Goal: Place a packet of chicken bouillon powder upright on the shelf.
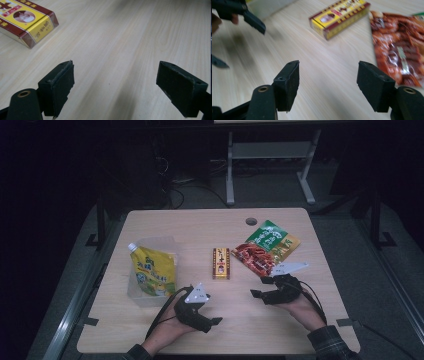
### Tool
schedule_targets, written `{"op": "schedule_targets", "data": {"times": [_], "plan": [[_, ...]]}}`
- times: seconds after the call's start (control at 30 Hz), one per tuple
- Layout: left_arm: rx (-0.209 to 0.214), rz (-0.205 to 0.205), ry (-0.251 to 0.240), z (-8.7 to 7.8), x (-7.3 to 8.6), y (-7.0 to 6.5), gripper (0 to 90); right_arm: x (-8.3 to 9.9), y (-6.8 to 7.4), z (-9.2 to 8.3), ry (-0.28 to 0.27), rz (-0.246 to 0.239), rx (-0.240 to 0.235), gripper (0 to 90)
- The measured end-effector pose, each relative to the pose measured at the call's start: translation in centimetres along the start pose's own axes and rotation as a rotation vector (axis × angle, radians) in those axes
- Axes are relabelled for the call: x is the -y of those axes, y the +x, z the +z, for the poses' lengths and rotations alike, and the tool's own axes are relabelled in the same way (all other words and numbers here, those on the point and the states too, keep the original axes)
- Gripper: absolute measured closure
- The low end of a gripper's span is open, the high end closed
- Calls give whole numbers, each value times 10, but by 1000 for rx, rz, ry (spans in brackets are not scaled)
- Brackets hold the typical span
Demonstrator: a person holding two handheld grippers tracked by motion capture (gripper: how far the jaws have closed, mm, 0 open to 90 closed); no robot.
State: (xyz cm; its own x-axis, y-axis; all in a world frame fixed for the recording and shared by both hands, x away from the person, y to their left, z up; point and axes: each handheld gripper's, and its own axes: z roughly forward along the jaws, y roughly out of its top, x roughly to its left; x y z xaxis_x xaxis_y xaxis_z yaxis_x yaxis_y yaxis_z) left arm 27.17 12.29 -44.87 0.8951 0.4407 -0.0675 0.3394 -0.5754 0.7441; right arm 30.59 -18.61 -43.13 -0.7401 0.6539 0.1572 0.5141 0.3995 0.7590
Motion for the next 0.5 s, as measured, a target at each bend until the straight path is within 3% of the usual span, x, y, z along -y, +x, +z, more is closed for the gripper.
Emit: {"op": "schedule_targets", "data": {"times": [0.2, 0.5], "plan": [[-9, -3, -8, 2, -7, 1, 143, 19, -4, -8, 11, 34, 24, 320], [-29, -28, -20, 3, -18, 5, 147, 23, -5, -10, 17, 28, 24, 312]]}}
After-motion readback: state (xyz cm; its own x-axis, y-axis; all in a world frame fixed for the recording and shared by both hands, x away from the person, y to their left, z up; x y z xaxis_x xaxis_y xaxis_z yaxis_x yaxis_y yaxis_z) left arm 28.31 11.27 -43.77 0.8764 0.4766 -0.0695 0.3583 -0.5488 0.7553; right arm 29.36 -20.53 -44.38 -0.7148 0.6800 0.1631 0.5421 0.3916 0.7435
